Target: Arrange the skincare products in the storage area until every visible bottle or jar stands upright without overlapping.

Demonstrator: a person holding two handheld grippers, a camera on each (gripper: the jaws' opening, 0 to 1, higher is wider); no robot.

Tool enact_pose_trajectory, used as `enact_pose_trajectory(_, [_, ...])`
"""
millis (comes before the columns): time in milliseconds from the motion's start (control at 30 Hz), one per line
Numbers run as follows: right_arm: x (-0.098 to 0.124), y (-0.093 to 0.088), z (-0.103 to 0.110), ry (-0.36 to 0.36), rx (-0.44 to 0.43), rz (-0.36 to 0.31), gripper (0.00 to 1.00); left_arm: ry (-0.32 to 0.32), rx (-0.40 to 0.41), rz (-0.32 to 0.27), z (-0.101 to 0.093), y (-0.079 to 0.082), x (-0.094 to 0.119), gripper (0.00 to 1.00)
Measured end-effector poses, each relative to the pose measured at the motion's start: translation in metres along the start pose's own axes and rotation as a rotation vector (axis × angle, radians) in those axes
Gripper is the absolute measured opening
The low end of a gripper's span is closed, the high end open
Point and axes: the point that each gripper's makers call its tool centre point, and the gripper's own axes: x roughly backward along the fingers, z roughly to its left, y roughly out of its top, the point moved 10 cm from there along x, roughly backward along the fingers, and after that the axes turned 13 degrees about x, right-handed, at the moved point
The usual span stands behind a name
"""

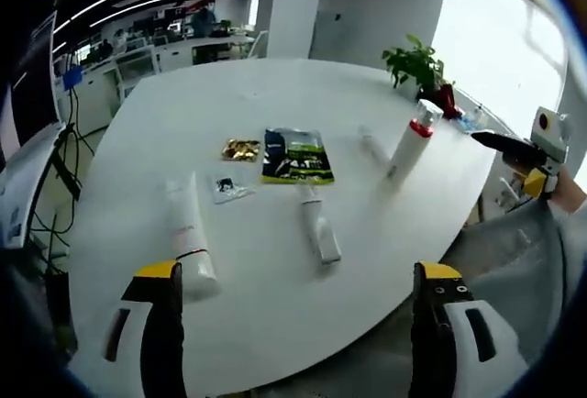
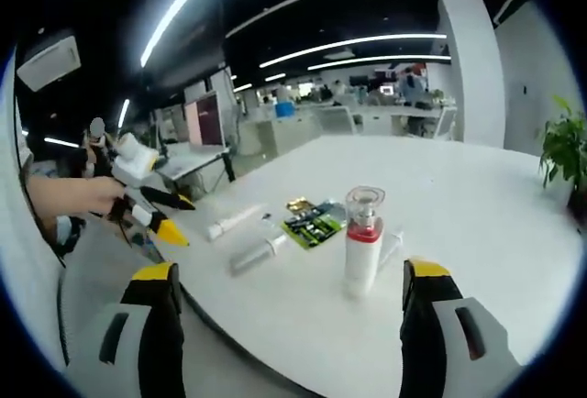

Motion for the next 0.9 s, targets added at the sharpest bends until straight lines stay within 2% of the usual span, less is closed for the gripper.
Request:
enact_pose_trajectory(300, [0.0,-0.002,0.0,0.005,-0.011,0.01,1.0,0.03,0.021,0.042,0.014,0.005,-0.015,0.97])
enact_pose_trajectory(400, [-0.001,-0.002,0.0,0.006,-0.013,0.015,1.0,0.046,0.031,0.072,0.024,0.004,-0.023,0.97])
enact_pose_trajectory(633, [-0.002,-0.004,0.0,0.016,-0.026,0.028,1.0,0.08,0.046,0.117,0.03,0.006,-0.032,0.95])
enact_pose_trajectory(800, [-0.003,-0.005,-0.001,0.014,-0.027,0.039,1.0,0.107,0.04,0.151,0.036,0.012,-0.038,0.91])
enact_pose_trajectory(900, [-0.003,-0.005,-0.001,0.014,-0.036,0.04,1.0,0.119,0.03,0.17,0.047,0.021,-0.048,0.87])
